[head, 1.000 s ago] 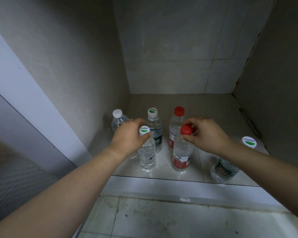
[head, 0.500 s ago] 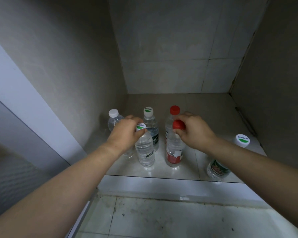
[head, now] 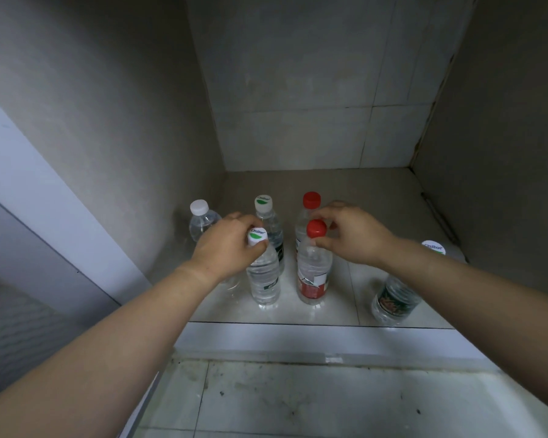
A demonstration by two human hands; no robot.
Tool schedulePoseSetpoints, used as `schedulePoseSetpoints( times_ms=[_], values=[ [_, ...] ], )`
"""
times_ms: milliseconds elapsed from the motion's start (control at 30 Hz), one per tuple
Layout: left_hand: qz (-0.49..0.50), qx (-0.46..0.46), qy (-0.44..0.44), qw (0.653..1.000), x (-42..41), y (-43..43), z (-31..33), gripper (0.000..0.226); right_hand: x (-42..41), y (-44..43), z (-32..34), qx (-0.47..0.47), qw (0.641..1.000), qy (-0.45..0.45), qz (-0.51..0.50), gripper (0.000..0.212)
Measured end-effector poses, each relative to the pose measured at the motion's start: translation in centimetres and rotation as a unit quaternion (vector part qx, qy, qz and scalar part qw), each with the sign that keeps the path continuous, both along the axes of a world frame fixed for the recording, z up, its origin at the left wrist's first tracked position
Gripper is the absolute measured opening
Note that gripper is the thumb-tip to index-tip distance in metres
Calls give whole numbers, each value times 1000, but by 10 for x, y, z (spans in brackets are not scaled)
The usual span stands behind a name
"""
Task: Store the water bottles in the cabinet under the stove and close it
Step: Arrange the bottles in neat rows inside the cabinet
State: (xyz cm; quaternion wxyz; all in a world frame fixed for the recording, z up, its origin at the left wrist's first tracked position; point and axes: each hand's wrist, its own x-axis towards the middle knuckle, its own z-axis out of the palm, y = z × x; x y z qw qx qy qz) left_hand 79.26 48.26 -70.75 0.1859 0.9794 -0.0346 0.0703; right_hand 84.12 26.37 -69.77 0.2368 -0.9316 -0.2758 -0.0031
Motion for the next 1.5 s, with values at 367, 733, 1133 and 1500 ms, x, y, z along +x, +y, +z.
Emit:
schedulePoseSetpoints(
  times_ms=[367,733,1133,1500],
  values=[
    [-25,39,57,997,10,-20,6,40,-32,-100,11,-196,975,38,-98,49],
    [-51,24,60,997,6,-9,-3,45,-39,-102,7,-103,989,35,-97,32],
    [-30,-22,18,999,6,-18,16,44,-28,-67,1,-34,995,66,-71,52],
    [-155,-20,-46,987,7,-103,20,37,-21,-136,-58,-66,982,165,-59,66]
  ],
)
